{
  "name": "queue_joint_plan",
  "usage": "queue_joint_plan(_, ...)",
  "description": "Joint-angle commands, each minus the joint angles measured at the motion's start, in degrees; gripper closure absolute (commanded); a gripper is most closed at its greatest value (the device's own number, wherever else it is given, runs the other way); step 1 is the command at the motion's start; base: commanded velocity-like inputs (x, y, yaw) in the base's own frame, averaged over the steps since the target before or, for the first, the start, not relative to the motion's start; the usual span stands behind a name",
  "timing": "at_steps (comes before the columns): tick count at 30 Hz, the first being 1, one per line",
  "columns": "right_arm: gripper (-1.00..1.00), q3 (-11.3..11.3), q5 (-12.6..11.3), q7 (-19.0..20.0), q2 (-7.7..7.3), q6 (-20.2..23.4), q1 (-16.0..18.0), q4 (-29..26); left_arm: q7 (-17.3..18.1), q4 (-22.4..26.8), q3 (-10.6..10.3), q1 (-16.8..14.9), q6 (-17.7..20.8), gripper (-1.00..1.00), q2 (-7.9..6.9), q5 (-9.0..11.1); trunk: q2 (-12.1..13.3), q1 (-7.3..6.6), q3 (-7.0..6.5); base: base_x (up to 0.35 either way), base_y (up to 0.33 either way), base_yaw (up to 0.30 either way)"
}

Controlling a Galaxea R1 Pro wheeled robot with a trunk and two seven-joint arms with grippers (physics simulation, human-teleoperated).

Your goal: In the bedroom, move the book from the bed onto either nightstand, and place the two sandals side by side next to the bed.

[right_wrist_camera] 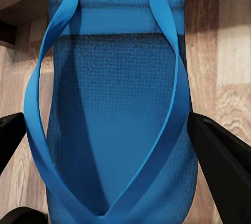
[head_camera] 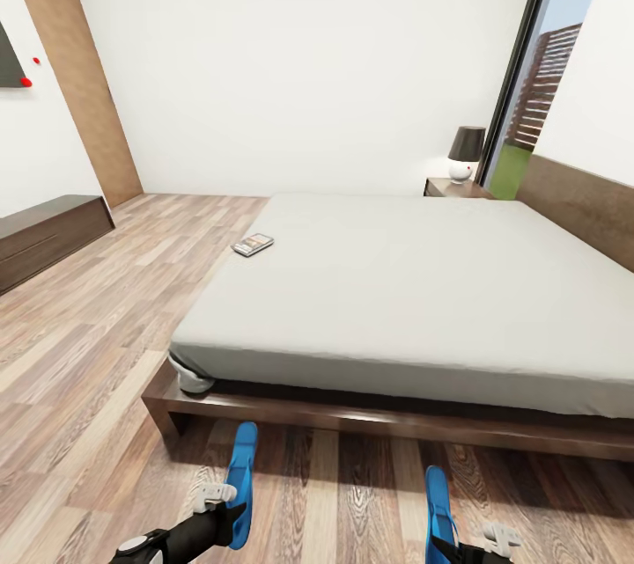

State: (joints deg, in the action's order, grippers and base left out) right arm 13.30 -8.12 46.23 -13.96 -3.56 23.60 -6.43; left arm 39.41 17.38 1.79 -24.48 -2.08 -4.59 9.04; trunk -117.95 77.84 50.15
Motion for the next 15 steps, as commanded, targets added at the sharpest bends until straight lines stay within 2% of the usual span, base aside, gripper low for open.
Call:
queue_joint_plan(1,1.00,-0.1,-0.4,0.2,-0.02,-0.1,0.0,0.1,-3.0,0.1,0.1,0.0,0.2,1.00,0.01,-0.3,0.0,-0.01,0.05,0.000,0.000,0.000)
queue_joint_plan(2,1.00,-0.1,-0.4,0.2,-0.02,-0.1,0.0,0.1,-5.4,0.1,0.1,0.0,0.6,1.00,0.03,-0.3,0.0,-0.01,0.05,0.000,0.000,0.000)
queue_joint_plan(4,1.00,-0.1,-0.5,0.2,-0.02,-0.1,0.0,0.0,-13.8,0.3,0.0,0.0,3.3,1.00,0.76,-0.3,0.0,-0.01,0.05,0.000,0.000,0.000)
queue_joint_plan(6,1.00,-0.1,-0.6,0.3,-0.06,-0.1,0.0,0.0,-21.6,0.5,-0.1,0.0,6.4,1.00,2.27,-0.4,0.0,-0.01,0.05,0.000,0.000,0.000)
queue_joint_plan(7,1.00,0.0,-0.7,0.3,-0.08,0.0,0.0,0.0,-27.1,0.6,-0.3,0.0,7.9,1.00,3.18,-0.6,0.0,-0.01,0.05,0.000,0.000,0.000)
queue_joint_plan(8,1.00,0.1,-0.7,0.3,-0.09,0.0,0.0,0.0,-30.3,0.6,-0.5,0.0,8.5,1.00,3.53,-0.9,0.0,-0.01,0.05,0.000,0.000,0.000)
queue_joint_plan(10,1.00,0.2,-0.7,0.4,-0.25,0.1,0.0,0.0,-34.7,0.6,-0.6,0.0,9.2,1.00,4.00,-1.9,0.0,-0.01,0.05,0.000,0.000,0.000)
queue_joint_plan(15,1.00,0.3,-0.8,1.3,-0.91,0.4,0.0,-0.2,-37.0,0.7,-0.7,-0.1,9.4,1.00,4.30,-3.2,0.0,-0.01,0.05,0.000,0.000,0.000)
